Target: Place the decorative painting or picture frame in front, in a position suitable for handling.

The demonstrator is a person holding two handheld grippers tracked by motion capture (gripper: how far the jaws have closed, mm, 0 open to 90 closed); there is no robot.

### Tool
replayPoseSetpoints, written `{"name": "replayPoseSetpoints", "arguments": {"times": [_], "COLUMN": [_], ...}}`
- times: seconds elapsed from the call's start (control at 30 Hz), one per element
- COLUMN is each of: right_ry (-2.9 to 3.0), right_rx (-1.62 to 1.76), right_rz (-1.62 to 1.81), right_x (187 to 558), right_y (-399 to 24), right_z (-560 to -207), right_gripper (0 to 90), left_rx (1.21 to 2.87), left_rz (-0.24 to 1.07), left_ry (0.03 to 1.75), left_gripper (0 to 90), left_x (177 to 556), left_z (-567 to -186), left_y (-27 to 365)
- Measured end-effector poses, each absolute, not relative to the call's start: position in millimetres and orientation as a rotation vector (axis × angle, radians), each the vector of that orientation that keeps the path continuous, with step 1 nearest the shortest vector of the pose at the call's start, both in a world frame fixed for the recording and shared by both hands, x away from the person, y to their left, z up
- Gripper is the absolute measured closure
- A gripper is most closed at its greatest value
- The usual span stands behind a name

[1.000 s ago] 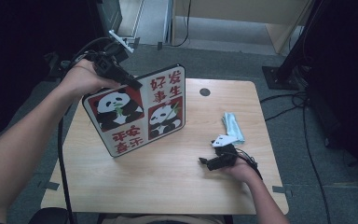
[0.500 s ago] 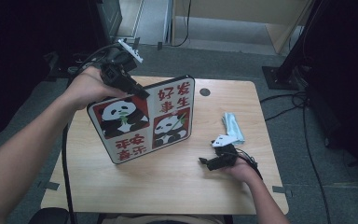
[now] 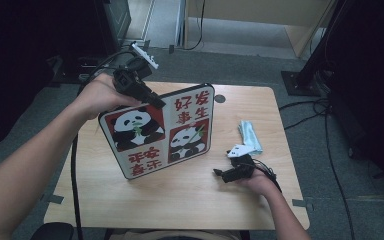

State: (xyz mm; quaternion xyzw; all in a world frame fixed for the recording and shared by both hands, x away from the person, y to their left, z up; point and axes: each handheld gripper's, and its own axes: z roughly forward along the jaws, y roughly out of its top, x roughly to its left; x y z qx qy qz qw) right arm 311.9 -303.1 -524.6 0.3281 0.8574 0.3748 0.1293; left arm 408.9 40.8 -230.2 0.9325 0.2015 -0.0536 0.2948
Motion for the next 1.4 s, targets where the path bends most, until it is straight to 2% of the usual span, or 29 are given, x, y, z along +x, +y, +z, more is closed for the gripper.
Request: {"name": "replayPoseSetpoints", "arguments": {"times": [0.93, 1.4], "right_ry": [2.493, 2.494], "right_rx": [0.953, 0.949], "right_rz": [1.089, 1.089], "right_x": [311.9, 311.7], "right_y": [-303.1, -303.0], "right_z": [-524.6, -524.6], "right_gripper": [8.3, 8.3], "left_rx": [2.444, 2.437], "left_rz": [-0.181, -0.179], "left_ry": [0.618, 0.609], "left_gripper": [77.5, 70.2], "left_x": [431.6, 434.4], "left_z": [-237.4, -238.2], "left_y": [56.4, 59.7]}}
